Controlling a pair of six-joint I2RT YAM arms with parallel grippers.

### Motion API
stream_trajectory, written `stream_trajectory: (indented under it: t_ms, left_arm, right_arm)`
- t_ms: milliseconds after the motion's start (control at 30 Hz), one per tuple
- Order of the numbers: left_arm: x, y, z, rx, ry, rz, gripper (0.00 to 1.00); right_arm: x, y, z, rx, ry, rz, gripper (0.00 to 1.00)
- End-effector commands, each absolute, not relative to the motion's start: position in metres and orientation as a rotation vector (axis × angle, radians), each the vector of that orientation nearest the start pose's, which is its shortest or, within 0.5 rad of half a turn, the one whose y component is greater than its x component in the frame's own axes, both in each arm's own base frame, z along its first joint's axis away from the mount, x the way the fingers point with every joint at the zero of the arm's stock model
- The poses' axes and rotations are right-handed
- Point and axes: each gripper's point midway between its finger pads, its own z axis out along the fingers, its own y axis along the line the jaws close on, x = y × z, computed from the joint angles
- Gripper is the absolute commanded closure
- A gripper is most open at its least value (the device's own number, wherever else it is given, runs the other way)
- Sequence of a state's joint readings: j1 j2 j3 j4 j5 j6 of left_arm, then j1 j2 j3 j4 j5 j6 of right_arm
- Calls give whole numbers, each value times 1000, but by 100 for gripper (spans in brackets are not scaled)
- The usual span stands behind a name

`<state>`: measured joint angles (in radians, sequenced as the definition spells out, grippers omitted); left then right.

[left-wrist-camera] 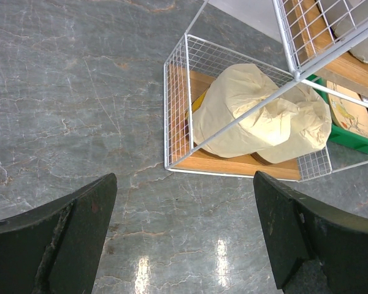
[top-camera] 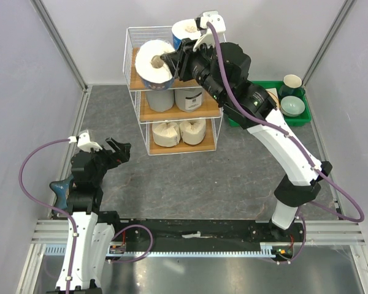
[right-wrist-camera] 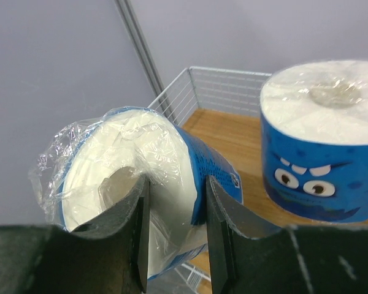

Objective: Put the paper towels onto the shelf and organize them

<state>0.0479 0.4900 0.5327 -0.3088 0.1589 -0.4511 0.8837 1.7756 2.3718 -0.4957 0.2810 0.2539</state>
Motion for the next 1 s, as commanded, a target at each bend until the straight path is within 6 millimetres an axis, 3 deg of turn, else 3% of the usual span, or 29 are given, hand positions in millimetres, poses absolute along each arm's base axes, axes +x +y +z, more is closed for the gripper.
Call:
stream_trajectory:
  t_ms: [0, 200, 333, 667, 967]
  left_arm:
    - [257, -32, 208, -321, 1818, -403, 0]
    - [257, -33, 208, -319, 1818, -404, 0]
    - [257, -32, 210, -320, 1812, -404, 0]
    - [257, -32, 209, -323, 1814, -401, 0]
    - [257, -32, 208, -323, 1816, -401, 0]
  right_arm:
    - [351, 342, 594, -114, 1325, 766, 87]
    - [364, 347, 595, -89, 1304, 782, 88]
    - [373, 352, 583, -92, 1329, 774, 88]
    - [377, 350, 576, -95, 1346, 758, 84]
    - [380, 350, 566, -98, 1367, 747, 62]
